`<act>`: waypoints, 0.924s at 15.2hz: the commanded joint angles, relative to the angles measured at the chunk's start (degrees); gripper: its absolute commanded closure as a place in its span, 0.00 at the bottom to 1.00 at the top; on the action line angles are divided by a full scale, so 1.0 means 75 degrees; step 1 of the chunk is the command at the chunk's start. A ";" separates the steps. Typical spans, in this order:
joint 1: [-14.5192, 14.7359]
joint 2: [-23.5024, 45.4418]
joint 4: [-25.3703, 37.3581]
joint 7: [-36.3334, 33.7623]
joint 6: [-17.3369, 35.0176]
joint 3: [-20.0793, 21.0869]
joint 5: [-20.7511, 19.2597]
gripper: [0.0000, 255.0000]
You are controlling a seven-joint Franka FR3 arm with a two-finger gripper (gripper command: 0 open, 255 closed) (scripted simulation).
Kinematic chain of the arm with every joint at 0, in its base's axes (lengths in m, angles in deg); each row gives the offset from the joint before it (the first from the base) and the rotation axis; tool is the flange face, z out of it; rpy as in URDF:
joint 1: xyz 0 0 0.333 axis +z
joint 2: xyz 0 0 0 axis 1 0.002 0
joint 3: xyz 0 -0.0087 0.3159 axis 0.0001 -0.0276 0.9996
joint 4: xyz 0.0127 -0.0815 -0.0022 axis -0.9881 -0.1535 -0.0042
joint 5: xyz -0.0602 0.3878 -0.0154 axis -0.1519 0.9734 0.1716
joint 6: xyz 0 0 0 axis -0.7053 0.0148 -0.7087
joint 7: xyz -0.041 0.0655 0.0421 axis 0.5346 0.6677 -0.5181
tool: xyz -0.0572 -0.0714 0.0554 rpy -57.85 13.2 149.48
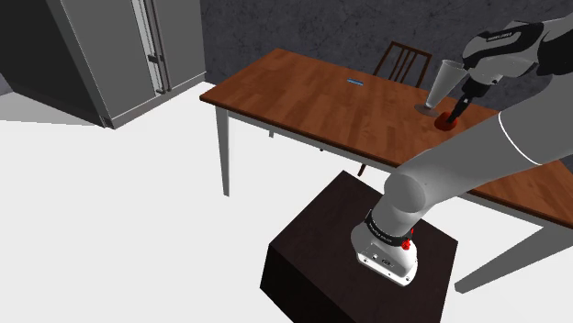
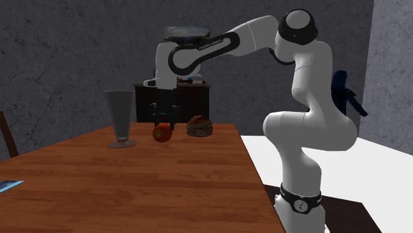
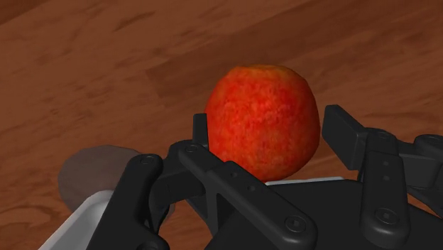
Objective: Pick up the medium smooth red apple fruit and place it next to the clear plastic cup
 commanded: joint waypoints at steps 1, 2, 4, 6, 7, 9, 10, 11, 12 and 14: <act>0.0000 0.0000 0.0000 0.0000 0.0001 0.0000 0.0000 1.00; 0.0001 0.0000 -0.0001 0.0000 0.0002 -0.0001 0.0000 0.00; 0.0001 0.0000 0.0000 0.0000 0.0002 -0.0001 0.0000 0.00; 0.0001 0.0000 0.0000 0.0000 0.0002 -0.0001 0.0000 0.00; 0.0001 0.0000 0.0000 0.0000 0.0002 -0.0001 0.0000 0.00; -0.0207 -0.0165 0.0335 -0.0032 -0.0531 0.0398 -0.0009 0.00; -0.0281 -0.0228 0.0517 -0.0039 -0.0792 0.0567 -0.0002 0.00; -0.0326 -0.0271 0.0667 -0.0041 -0.0995 0.0687 0.0008 0.00; -0.0324 -0.0271 0.0667 -0.0041 -0.0996 0.0687 0.0007 0.00; -0.0325 -0.0272 0.0667 -0.0042 -0.0996 0.0687 0.0007 0.00</act>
